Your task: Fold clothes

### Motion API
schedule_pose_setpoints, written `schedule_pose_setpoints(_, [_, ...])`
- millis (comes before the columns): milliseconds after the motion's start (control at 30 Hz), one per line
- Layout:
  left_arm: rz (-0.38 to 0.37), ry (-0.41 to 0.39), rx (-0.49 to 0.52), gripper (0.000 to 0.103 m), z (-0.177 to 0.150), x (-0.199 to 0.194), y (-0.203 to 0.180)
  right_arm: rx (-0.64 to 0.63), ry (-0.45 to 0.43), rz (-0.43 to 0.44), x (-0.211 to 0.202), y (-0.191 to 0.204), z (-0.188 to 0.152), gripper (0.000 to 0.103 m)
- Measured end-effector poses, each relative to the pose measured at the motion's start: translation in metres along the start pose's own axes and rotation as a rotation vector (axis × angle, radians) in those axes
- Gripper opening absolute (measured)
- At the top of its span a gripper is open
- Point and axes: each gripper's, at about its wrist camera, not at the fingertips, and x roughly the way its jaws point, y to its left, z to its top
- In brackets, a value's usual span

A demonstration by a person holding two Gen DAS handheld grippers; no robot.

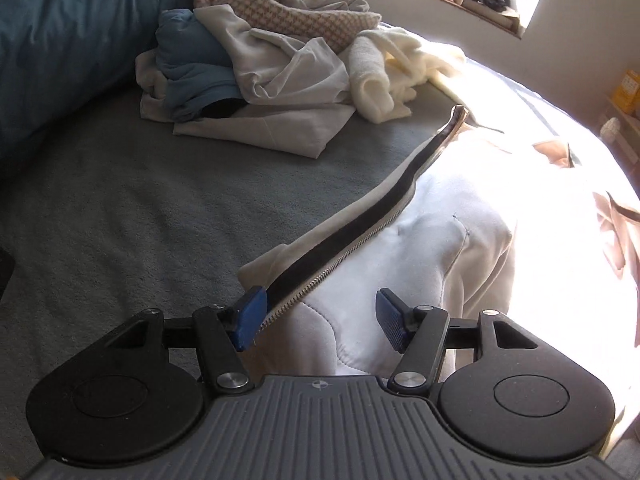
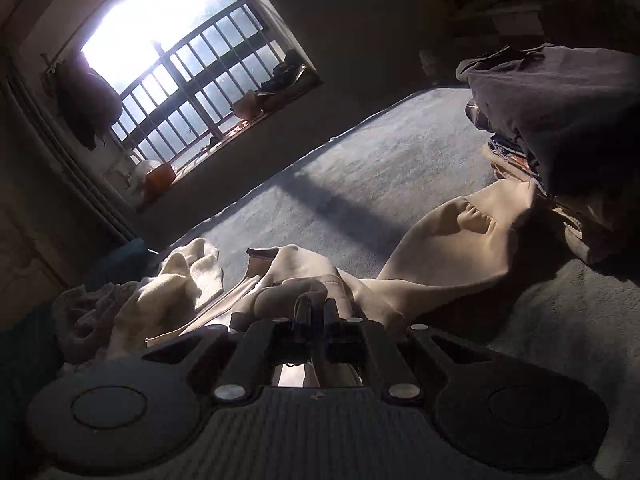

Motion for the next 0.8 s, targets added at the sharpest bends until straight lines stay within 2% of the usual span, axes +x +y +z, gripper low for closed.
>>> schedule_pose_setpoints(67, [-0.001,-0.008,0.024,0.061,0.000,0.001,-0.002,0.166,-0.064,-0.047,-0.011,-0.042,0.004,0.005])
schedule_pose_setpoints(200, [-0.002,-0.022,0.068,0.062,0.001,0.002,-0.005,0.460,-0.063,-0.169,-0.007,-0.121,-0.024,0.005])
schedule_pose_setpoints(300, [0.006,-0.009,0.071,0.062,-0.006,0.006,-0.008,0.557,-0.051,-0.288,0.001,-0.152,-0.049,0.004])
schedule_pose_setpoints(533, [0.020,-0.011,0.104,0.062,-0.010,0.004,-0.011,0.708,-0.148,-0.392,-0.022,-0.186,-0.068,0.005])
schedule_pose_setpoints(600, [0.024,-0.021,0.094,0.062,-0.010,0.001,-0.009,0.682,-0.156,-0.355,-0.026,-0.178,-0.061,0.006])
schedule_pose_setpoints(667, [0.028,-0.033,0.084,0.063,-0.010,-0.002,-0.007,0.601,-0.134,-0.290,-0.022,-0.157,-0.051,0.006])
schedule_pose_setpoints(800, [0.035,-0.061,0.059,0.064,-0.013,-0.014,0.004,0.434,0.010,-0.098,0.007,-0.098,-0.040,0.012])
